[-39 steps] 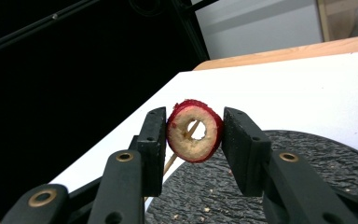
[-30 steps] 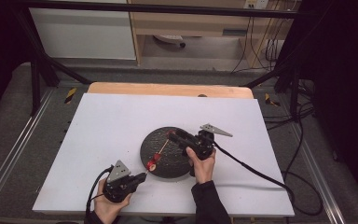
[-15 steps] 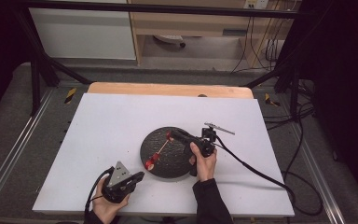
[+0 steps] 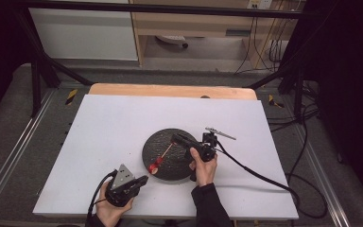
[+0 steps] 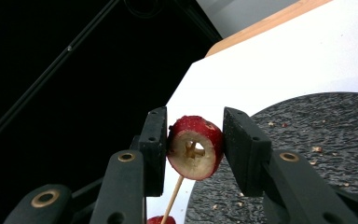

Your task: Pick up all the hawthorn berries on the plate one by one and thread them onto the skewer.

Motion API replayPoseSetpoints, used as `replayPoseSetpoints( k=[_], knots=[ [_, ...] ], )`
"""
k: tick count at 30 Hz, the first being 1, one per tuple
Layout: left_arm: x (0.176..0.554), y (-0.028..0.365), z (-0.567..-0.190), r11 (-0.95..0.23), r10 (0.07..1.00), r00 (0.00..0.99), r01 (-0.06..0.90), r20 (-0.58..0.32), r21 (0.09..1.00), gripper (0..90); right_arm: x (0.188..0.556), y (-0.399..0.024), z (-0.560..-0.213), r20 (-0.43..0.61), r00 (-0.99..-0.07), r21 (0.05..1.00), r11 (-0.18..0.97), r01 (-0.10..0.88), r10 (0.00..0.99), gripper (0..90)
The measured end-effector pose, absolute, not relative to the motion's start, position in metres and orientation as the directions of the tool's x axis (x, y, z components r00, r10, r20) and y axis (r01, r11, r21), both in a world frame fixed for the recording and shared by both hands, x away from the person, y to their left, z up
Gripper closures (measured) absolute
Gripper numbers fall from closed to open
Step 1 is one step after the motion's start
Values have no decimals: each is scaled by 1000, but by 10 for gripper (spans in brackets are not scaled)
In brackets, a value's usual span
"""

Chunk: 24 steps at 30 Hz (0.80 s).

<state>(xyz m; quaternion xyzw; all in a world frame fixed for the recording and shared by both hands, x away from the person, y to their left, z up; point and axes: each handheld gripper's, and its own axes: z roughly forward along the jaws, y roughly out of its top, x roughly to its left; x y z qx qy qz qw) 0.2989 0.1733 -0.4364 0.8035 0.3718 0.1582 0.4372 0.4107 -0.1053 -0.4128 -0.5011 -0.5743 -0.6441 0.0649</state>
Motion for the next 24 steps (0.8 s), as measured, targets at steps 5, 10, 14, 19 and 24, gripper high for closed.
replayPoseSetpoints(
  k=[5, 10, 14, 19, 24],
  knots=[
    [298, 174, -433, -315, 735, 670, 477, -108, 821, 889, 409, -105, -414, 709, -505, 689, -334, 643, 492, 625],
    [299, 172, -434, -327, 732, 672, 494, -115, 805, 889, 407, -104, -415, 698, -512, 700, -325, 636, 501, 627],
    [299, 171, -431, -320, 725, 679, 481, -116, 816, 889, 410, -105, -413, 710, -505, 689, -337, 641, 492, 628],
    [299, 172, -431, -311, 721, 680, 486, -130, 817, 889, 412, -106, -413, 709, -511, 692, -340, 636, 486, 630],
    [299, 172, -430, -309, 721, 681, 480, -127, 821, 889, 413, -106, -412, 715, -508, 686, -343, 642, 480, 631]
  ],
)
